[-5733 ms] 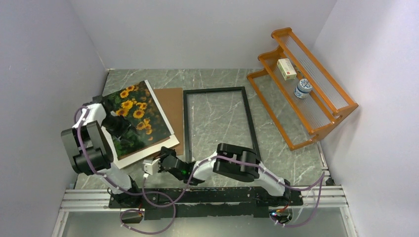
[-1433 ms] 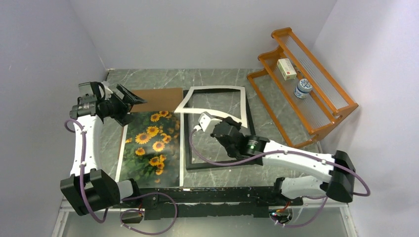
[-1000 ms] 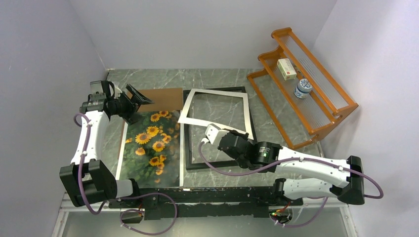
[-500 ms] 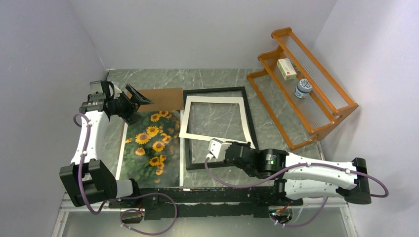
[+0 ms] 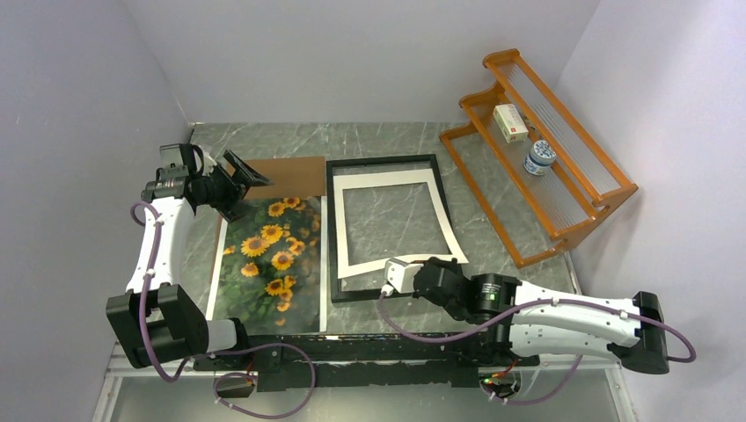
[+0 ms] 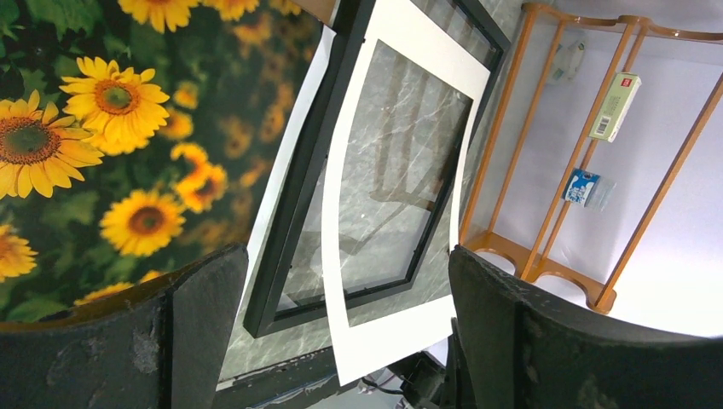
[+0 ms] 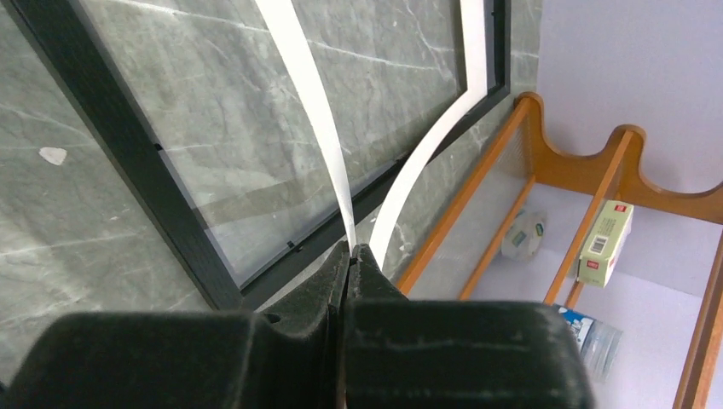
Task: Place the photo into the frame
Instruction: Place the photo frame item in the photo frame, then adjust the photo frame item on the photo frame.
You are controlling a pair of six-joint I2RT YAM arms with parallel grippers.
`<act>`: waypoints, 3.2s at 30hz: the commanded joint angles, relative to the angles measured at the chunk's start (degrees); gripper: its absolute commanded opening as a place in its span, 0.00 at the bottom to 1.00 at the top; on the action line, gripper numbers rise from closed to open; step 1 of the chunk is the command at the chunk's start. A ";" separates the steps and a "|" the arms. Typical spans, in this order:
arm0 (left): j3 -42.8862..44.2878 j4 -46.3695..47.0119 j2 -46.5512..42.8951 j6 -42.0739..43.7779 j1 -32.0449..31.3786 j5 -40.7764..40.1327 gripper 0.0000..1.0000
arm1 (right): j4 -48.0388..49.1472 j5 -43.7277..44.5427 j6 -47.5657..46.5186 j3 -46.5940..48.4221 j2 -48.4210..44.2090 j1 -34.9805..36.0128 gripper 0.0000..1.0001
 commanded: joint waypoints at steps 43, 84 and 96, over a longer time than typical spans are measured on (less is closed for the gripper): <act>-0.07 -1.23 -1.84 4.90 -0.24 -3.74 0.93 | 0.10 -23.74 11.23 14.54 2.80 -7.40 0.74; -23.09 25.55 10.30 -3.28 -26.36 -0.02 0.58 | 40.43 -61.09 79.40 16.73 51.69 -25.44 0.12; -21.92 27.28 14.97 -3.31 -28.58 -0.62 0.53 | 36.87 -58.92 77.53 15.77 52.38 -25.53 0.10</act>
